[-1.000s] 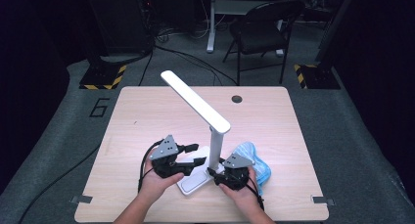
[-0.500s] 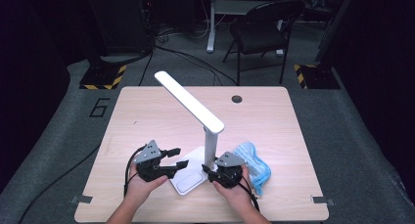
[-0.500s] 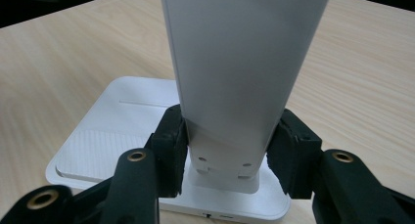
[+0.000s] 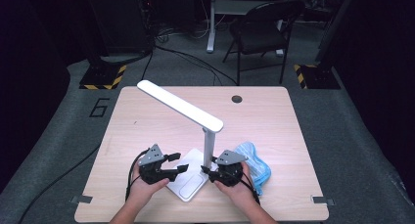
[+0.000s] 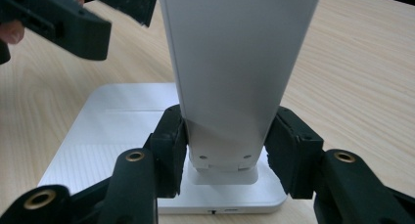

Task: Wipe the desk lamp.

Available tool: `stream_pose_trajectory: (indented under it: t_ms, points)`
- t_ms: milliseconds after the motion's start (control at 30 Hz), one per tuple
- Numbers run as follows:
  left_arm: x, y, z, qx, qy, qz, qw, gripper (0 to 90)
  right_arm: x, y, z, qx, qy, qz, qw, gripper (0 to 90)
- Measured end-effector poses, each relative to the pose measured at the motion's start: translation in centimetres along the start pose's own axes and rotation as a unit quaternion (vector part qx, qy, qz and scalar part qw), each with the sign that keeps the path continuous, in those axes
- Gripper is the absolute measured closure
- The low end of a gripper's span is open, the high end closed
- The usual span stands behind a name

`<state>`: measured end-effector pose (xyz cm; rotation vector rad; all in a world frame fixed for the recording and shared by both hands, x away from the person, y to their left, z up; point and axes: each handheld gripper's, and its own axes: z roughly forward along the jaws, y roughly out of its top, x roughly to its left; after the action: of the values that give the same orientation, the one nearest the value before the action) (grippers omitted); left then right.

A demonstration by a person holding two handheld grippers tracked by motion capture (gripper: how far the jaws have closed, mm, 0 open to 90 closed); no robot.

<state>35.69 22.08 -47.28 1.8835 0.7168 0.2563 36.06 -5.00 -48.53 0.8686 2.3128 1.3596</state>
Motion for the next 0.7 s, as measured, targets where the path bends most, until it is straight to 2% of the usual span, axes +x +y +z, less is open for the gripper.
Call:
stream_pose_trajectory:
  t_ms: [133,233,333,400,467,600,700]
  points:
    - [-0.2,-0.6,0.7,0.011,0.005,-0.003,0.9999,42.3,-0.8,-0.2,-0.3,0.001,-0.005,0.010,0.9999,51.6]
    - [-0.4,-1.2,1.6,0.028,0.003,-0.002,0.9996,42.3,-1.4,-0.1,-0.3,0.001,-0.008,0.009,0.9999,52.2]
    - [-0.5,-1.5,2.1,0.038,0.010,-0.003,0.9992,42.3,-1.9,0.0,-0.3,0.004,-0.012,0.011,0.9999,52.5]
    - [-0.5,-1.7,2.4,0.038,0.011,-0.006,0.9992,42.3,-2.0,0.0,-0.1,0.001,-0.014,0.019,0.9997,52.7]
    - [-0.5,-1.8,2.5,0.040,0.013,-0.005,0.9991,42.2,-2.0,0.0,-0.1,0.000,-0.015,0.016,0.9998,52.8]
    - [-0.5,-2.4,3.0,0.047,0.026,-0.005,0.9986,42.1,-2.2,0.2,0.3,-0.003,-0.026,0.028,0.9993,54.3]
    - [-0.6,-2.6,3.2,0.045,0.031,-0.011,0.9985,41.9,-2.5,0.2,0.5,-0.005,-0.033,0.028,0.9990,74.0]
